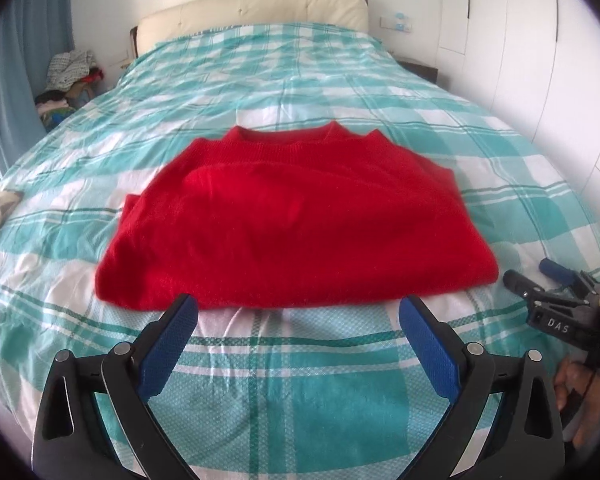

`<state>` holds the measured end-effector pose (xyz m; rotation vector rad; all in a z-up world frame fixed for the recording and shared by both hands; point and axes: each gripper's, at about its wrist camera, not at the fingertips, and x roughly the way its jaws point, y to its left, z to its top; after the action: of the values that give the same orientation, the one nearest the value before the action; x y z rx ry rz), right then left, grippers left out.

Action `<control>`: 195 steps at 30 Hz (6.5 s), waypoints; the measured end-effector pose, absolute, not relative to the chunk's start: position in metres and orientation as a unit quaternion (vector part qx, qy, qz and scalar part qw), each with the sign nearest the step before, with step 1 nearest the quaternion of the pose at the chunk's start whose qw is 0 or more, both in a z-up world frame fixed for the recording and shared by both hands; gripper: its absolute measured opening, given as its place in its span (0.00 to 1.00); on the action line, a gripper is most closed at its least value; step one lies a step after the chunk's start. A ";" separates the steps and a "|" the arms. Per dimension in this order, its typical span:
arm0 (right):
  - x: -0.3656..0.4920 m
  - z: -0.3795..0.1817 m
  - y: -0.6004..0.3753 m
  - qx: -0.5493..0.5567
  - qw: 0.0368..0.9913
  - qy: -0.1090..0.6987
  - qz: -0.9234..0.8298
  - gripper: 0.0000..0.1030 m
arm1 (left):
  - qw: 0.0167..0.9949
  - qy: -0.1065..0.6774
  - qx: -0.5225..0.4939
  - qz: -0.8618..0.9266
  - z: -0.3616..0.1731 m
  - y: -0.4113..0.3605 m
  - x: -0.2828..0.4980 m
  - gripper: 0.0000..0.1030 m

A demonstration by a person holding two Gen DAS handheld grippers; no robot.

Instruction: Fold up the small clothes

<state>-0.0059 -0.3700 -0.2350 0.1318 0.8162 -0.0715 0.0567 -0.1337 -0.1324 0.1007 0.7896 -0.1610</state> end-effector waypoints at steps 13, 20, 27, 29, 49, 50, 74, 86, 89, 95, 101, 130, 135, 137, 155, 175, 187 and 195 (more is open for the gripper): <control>-0.002 -0.244 -0.364 0.053 0.912 0.405 -0.032 0.96 | 0.900 0.427 0.054 -0.064 -0.195 -0.133 0.077 0.99; 0.001 -0.246 -0.363 0.050 0.911 0.407 -0.035 0.97 | 0.900 0.428 0.049 -0.068 -0.202 -0.133 0.078 1.00; 0.002 -0.247 -0.362 0.048 0.911 0.408 -0.037 0.97 | 0.899 0.429 0.053 -0.067 -0.204 -0.135 0.077 1.00; 0.002 -0.247 -0.362 0.048 0.911 0.408 -0.037 0.97 | 0.900 0.428 0.054 -0.066 -0.204 -0.135 0.077 1.00; 0.005 -0.249 -0.361 0.040 0.909 0.412 -0.043 0.98 | 0.900 0.429 0.057 -0.061 -0.208 -0.136 0.078 1.00; 0.005 -0.249 -0.361 0.040 0.909 0.412 -0.043 0.98 | 0.899 0.429 0.056 -0.061 -0.208 -0.136 0.078 1.00; 0.006 -0.250 -0.359 0.031 0.908 0.415 -0.049 0.98 | 0.899 0.430 0.057 -0.061 -0.208 -0.136 0.079 1.00; 0.006 -0.250 -0.362 0.013 0.907 0.417 -0.061 0.99 | 0.900 0.429 0.060 -0.059 -0.208 -0.137 0.079 1.00; 0.006 -0.250 -0.360 0.013 0.907 0.417 -0.061 0.99 | 0.900 0.428 0.060 -0.059 -0.209 -0.137 0.079 1.00; 0.006 -0.249 -0.360 0.012 0.907 0.417 -0.061 1.00 | 0.900 0.428 0.061 -0.059 -0.209 -0.137 0.079 1.00; 0.006 -0.249 -0.359 0.011 0.907 0.417 -0.062 1.00 | 0.900 0.428 0.062 -0.059 -0.209 -0.138 0.079 1.00; 0.006 -0.249 -0.355 0.009 0.906 0.418 -0.063 1.00 | 0.900 0.428 0.064 -0.058 -0.209 -0.139 0.078 1.00; 0.006 -0.249 -0.355 0.009 0.905 0.420 -0.062 1.00 | 0.889 0.446 0.074 -0.072 -0.202 -0.139 0.074 0.99; 0.007 -0.243 -0.362 0.019 0.898 0.437 -0.047 1.00 | 0.888 0.438 0.092 -0.106 -0.186 -0.142 0.059 0.98; 0.208 -0.236 -0.385 0.239 0.762 0.565 0.206 0.24 | 0.839 0.374 0.196 -0.343 -0.183 -0.236 0.093 0.09; 0.257 -0.158 -0.095 0.077 0.798 0.513 0.306 0.14 | 0.892 0.408 -0.119 -0.156 -0.147 0.069 0.126 0.07; 0.233 -0.150 -0.127 0.176 0.806 0.457 0.332 0.53 | 0.889 0.407 -0.165 -0.127 -0.144 0.089 0.114 0.76; 0.150 -0.156 -0.148 0.129 0.780 0.456 0.408 0.53 | 0.886 0.442 -0.121 -0.069 -0.163 0.068 0.160 0.75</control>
<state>0.1503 -0.1477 -0.1561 0.2796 0.9858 0.8806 0.1597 0.0679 -0.1635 -0.2522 0.9197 -0.1433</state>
